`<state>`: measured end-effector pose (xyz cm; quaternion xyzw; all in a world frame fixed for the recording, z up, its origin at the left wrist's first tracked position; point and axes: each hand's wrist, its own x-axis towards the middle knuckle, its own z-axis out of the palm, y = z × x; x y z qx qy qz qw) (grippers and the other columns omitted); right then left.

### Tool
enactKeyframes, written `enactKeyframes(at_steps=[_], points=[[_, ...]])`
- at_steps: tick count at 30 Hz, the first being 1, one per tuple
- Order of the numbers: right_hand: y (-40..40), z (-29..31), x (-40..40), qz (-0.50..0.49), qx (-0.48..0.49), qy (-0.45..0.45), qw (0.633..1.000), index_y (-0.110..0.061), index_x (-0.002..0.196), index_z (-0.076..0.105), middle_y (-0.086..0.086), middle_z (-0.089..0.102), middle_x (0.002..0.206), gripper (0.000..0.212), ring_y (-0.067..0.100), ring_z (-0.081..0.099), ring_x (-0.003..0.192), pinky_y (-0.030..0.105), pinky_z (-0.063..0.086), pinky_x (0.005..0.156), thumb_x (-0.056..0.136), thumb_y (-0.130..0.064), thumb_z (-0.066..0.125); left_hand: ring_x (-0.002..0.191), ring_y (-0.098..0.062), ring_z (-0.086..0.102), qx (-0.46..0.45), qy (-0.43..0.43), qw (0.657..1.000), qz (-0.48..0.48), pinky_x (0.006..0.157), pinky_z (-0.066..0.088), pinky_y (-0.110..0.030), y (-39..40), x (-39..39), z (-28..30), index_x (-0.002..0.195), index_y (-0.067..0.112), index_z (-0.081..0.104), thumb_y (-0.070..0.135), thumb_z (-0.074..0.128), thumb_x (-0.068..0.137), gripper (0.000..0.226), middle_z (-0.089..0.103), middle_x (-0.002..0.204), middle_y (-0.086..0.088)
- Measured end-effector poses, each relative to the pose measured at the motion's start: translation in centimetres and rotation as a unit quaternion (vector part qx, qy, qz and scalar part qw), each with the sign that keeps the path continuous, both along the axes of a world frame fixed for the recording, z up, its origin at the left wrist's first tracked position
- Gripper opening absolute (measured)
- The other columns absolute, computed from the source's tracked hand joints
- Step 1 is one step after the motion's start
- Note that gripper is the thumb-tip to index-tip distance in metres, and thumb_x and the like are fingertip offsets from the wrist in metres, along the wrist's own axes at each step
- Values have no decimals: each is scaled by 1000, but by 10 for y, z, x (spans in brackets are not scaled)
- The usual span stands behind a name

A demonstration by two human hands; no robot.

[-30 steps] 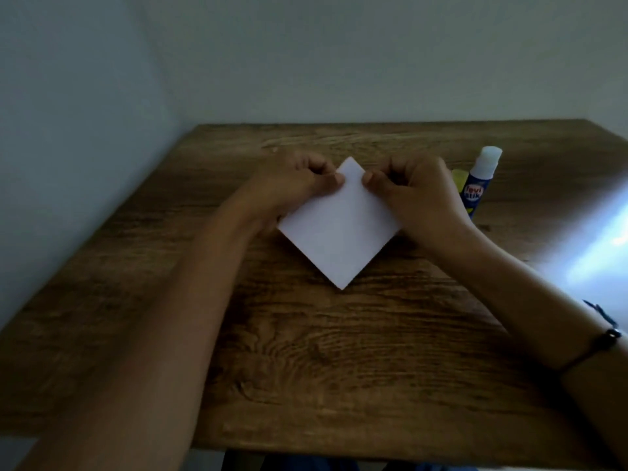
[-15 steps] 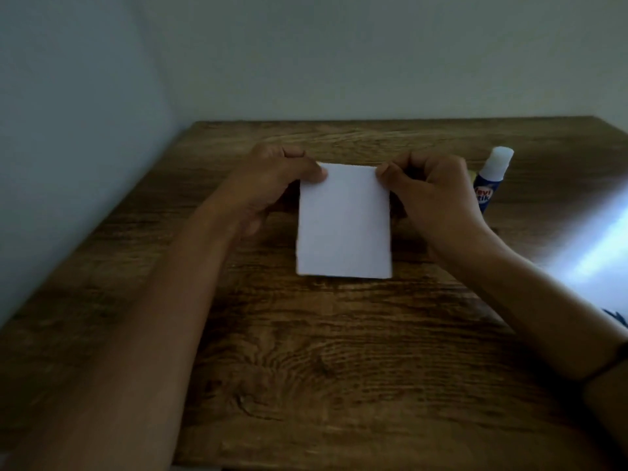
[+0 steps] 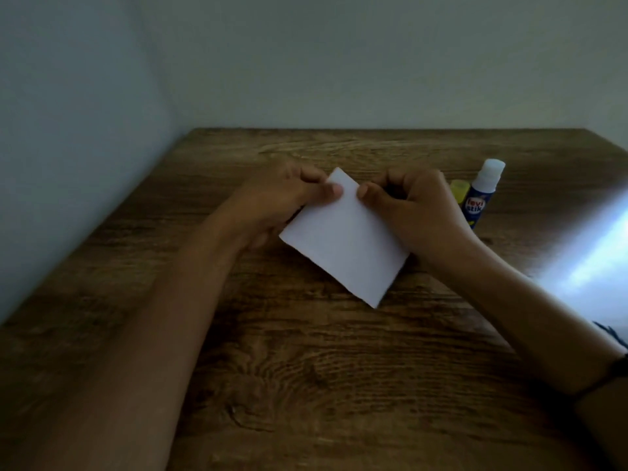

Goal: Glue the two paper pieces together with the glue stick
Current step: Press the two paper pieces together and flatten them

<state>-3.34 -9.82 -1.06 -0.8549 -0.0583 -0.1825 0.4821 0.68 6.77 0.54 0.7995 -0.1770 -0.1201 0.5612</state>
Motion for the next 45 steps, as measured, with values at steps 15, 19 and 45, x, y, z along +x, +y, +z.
enactKeyframes(at_steps=[15, 19, 45], points=[[-5, 3, 5, 22, 3, 30, 999, -25, 67, 63, -8, 61, 65, 18, -1, 54, 56, 13, 40, 49, 84, -29, 60, 58, -3, 61, -3, -27, 998, -55, 51, 50, -17, 18, 5, 0, 59, 19, 67, 41, 67, 53, 22, 66, 61, 11], [-9, 4, 4, 2, 6, 26, 1000, -20, 70, 63, -5, 60, 65, 18, 4, 53, 55, 12, 40, 45, 85, -30, 60, 60, -5, 62, 25, -18, 996, -83, 54, 50, -18, 24, 3, 1, 59, 22, 67, 38, 66, 58, 17, 68, 61, 8], [-7, 9, 0, 39, 102, 76, 991, -16, 67, 61, -8, 58, 42, 19, 3, 51, 38, 17, 44, 40, 85, -20, 61, 57, -11, 66, -117, 18, 987, 111, 50, 52, -25, 5, -2, 6, 63, 17, 66, 16, 61, 79, 16, 70, 59, 5]])
